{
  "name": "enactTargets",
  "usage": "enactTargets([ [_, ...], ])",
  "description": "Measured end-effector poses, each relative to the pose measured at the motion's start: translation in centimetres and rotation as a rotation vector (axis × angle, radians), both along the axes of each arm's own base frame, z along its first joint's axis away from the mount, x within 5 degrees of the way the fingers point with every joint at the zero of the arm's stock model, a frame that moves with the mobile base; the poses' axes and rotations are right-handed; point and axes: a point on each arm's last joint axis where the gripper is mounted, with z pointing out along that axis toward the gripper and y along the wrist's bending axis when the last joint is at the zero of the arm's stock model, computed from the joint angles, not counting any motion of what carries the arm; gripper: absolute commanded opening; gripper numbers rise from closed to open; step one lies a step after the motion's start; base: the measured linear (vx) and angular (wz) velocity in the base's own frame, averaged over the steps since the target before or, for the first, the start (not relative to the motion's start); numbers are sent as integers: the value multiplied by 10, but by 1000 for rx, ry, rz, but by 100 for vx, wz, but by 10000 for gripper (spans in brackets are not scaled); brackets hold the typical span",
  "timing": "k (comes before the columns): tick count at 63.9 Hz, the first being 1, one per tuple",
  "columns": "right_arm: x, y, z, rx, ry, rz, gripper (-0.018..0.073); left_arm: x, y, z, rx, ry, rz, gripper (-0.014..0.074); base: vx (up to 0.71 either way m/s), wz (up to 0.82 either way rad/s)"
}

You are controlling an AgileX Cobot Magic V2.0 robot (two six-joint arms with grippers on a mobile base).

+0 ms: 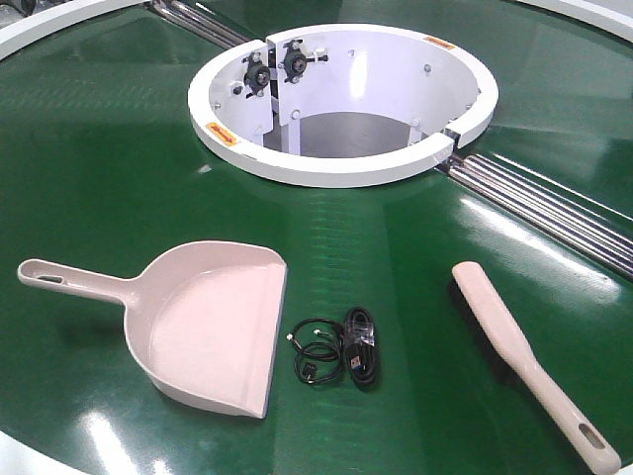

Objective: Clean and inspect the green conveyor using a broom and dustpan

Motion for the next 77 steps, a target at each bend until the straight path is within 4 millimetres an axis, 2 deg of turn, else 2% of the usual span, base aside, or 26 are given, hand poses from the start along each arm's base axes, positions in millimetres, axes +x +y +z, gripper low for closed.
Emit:
enactTargets([
  [17, 0, 0, 0, 0, 0, 0, -10, 10, 0, -10, 5, 93, 0, 29, 0, 0],
  [25, 0, 0, 0, 0, 0, 0, -10, 11, 0, -12, 7, 108, 0, 123, 0, 0],
  [38, 0, 0, 0, 0, 0, 0, -10, 9, 0, -15, 8, 146, 1, 337, 0, 0],
  [43, 0, 0, 0, 0, 0, 0, -10, 8, 0, -16, 8, 160, 1, 382, 0, 0],
  [49, 0, 0, 0, 0, 0, 0, -10, 8, 0, -16, 8, 163, 1, 402, 0, 0],
  [77, 0, 0, 0, 1, 0, 0, -10, 8, 0, -16, 8, 161, 1, 398, 0, 0],
])
